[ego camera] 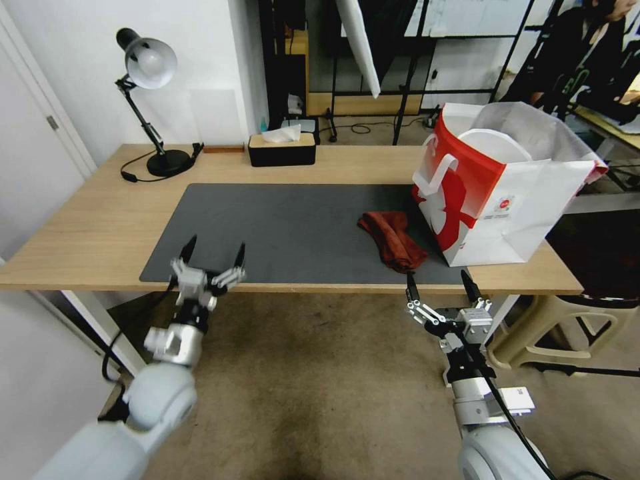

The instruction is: Sweep shrimp from table into container with towel, then put container into takeout bag.

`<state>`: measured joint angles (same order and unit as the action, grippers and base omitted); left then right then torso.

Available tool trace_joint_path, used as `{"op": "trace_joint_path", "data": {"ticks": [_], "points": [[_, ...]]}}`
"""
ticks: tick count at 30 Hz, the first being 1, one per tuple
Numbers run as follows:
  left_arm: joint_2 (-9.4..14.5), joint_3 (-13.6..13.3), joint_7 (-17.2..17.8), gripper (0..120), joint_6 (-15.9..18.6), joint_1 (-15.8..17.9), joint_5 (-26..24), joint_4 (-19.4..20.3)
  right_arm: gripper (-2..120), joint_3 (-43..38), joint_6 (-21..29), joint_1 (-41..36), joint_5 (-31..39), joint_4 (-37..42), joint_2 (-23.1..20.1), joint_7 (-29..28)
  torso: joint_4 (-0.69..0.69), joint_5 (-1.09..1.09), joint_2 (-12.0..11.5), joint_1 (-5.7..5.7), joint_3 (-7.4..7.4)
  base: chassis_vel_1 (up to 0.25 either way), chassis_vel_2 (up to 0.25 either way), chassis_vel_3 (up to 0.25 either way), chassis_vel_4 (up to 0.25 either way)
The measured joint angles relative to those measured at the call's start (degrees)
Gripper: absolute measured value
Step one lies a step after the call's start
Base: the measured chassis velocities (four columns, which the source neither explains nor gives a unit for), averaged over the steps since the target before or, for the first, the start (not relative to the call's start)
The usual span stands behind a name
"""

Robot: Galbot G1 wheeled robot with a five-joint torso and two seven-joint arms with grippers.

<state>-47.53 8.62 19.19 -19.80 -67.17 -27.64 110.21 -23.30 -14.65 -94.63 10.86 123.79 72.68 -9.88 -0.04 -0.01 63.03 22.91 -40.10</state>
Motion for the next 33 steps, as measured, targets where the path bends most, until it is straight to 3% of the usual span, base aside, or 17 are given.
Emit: {"op": "trace_joint_path", "data": {"ticks": [1,4,12,16,33], "points": [[0.00,0.00,0.00,100,0.00,0.00,0.00,0.00,100,0.00,0.00,0.00,0.00,0.00,0.00,0.00,0.00,0.00,0.00,0.00,0.00,0.000,0.000,0.000,0.000],[-4.16,3.13,0.00,100,-5.49,-8.00,6.94,-3.56,100,0.02,0.00,0.80,-0.18,-0.83,0.10,-0.18,0.06,0.01,0.00,0.00,0.00,0.000,0.000,0.000,0.000],[-8.38,7.50,-0.41,100,-10.23,-15.08,13.36,-4.97,100,0.31,-0.57,2.62,-0.94,-2.64,0.50,-0.49,0.04,0.02,0.00,0.00,0.00,0.000,0.000,0.000,0.000],[-9.51,8.78,-0.45,100,-12.67,-16.81,14.82,-5.85,100,0.64,-0.90,3.76,-1.28,-4.11,0.67,-0.54,0.04,0.02,-0.01,0.00,0.00,0.000,0.000,0.000,0.000],[-9.79,8.88,0.33,100,-11.43,-16.68,14.21,-5.14,100,0.90,-0.97,4.31,-2.78,-5.64,1.20,-0.69,0.04,0.01,-0.01,0.01,-0.01,0.000,0.000,0.000,0.000]]}}
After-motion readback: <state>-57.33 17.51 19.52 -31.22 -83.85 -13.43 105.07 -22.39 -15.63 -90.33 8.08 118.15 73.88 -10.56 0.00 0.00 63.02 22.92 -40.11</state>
